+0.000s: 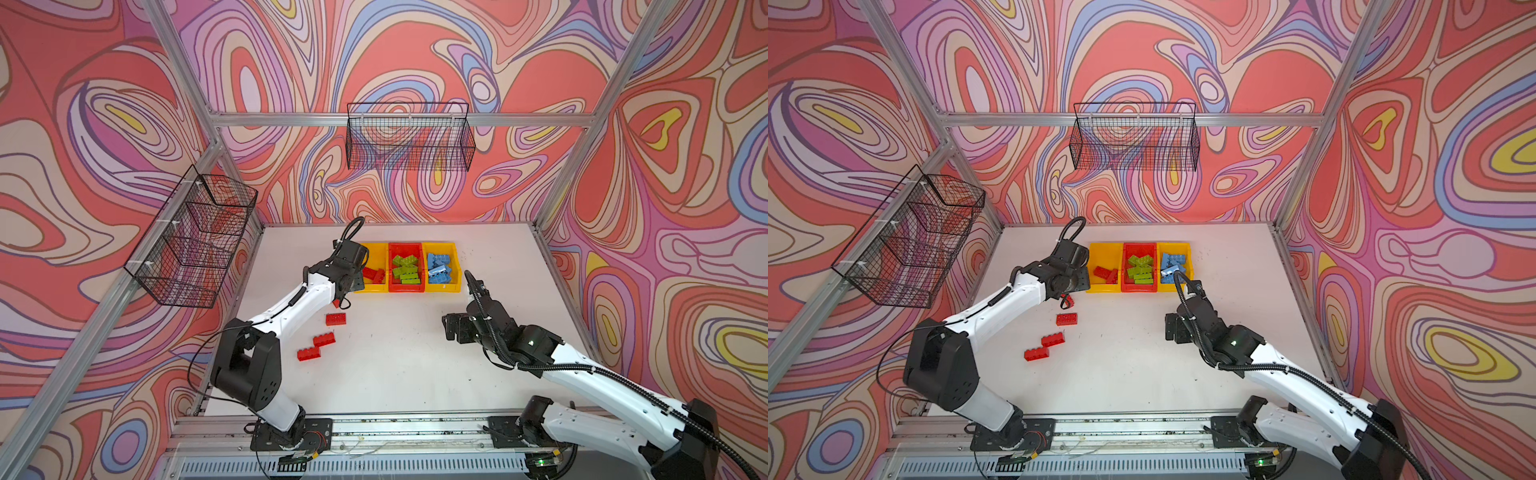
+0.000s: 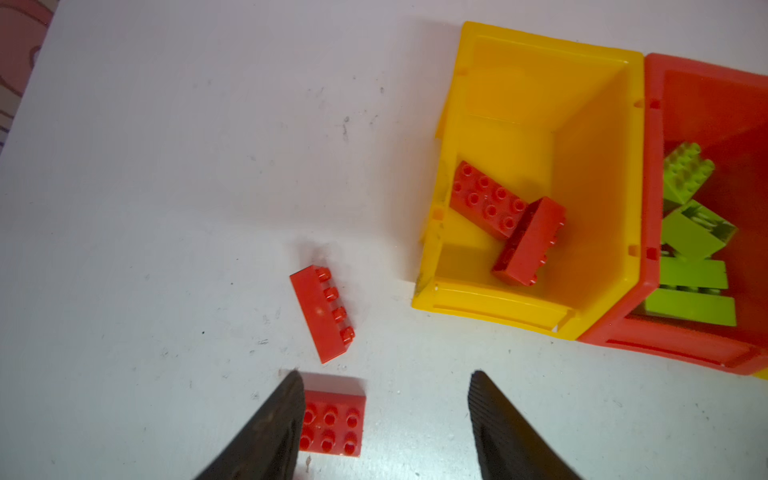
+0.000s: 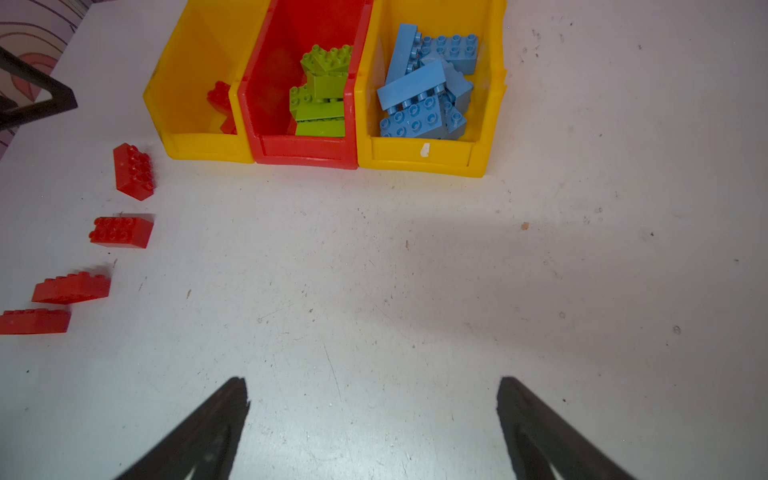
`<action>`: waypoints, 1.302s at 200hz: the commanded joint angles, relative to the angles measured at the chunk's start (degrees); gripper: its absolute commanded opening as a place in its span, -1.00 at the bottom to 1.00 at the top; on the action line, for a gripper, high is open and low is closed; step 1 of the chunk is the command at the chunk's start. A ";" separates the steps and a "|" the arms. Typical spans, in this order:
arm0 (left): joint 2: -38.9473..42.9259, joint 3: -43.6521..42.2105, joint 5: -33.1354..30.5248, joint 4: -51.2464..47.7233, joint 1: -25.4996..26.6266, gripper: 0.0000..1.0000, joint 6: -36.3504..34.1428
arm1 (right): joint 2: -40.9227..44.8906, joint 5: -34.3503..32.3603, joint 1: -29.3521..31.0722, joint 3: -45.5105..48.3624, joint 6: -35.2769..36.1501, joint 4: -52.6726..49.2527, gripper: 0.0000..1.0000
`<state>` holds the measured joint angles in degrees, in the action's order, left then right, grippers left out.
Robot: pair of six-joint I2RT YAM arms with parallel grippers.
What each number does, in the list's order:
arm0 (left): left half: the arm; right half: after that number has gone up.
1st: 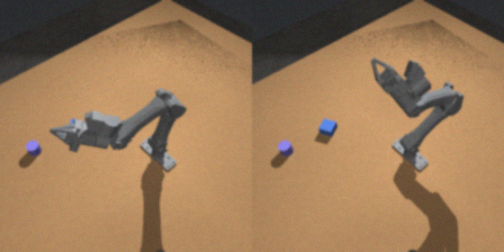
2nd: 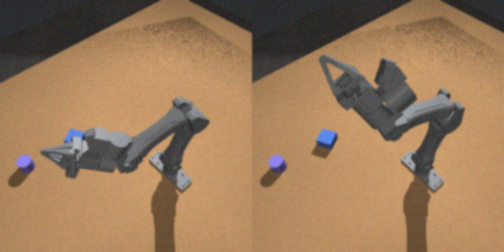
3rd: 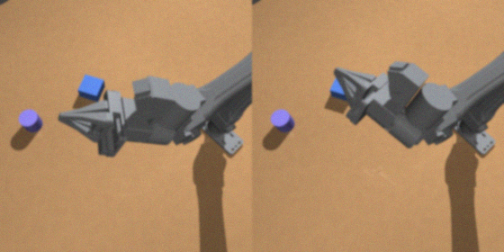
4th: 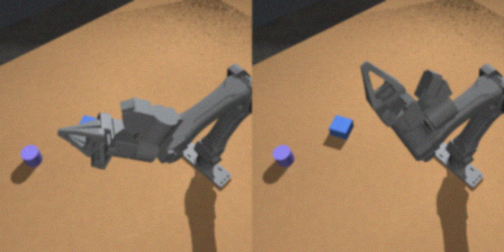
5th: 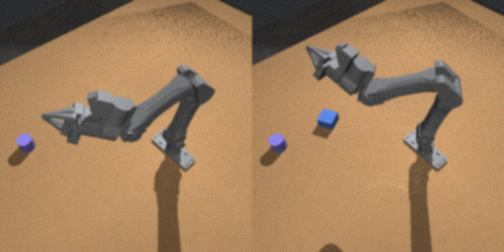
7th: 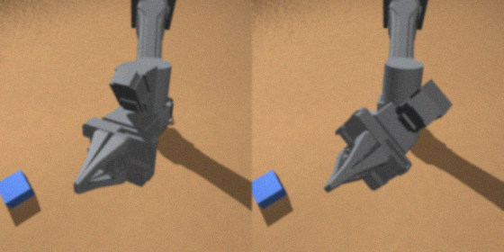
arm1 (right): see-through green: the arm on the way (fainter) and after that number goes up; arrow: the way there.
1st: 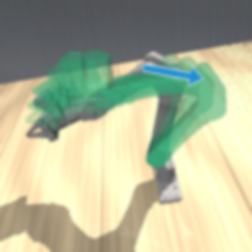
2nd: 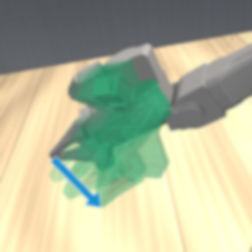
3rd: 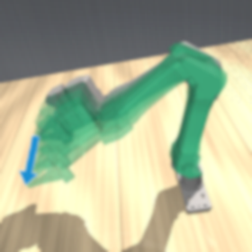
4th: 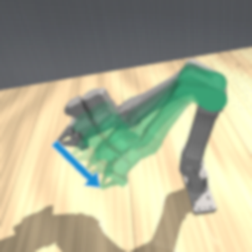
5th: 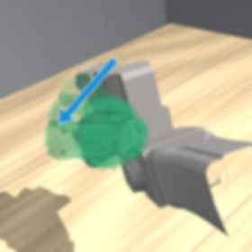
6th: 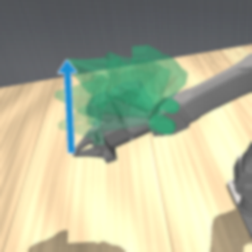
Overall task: Sort the legos into containers by color
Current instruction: 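Lower the left gripper onto another red brick and grasp it, then carry the red brick into the yellow bin and open the left gripper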
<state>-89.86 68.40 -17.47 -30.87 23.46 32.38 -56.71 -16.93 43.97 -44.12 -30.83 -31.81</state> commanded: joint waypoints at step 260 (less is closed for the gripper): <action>-8.50 -2.08 11.78 3.92 -10.53 -0.68 1.62 | 1.33 1.91 0.16 0.13 -0.48 2.46 0.96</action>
<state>-102.59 64.05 -5.54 -23.57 12.71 34.59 -55.90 -14.15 43.97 -44.27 -31.70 -29.93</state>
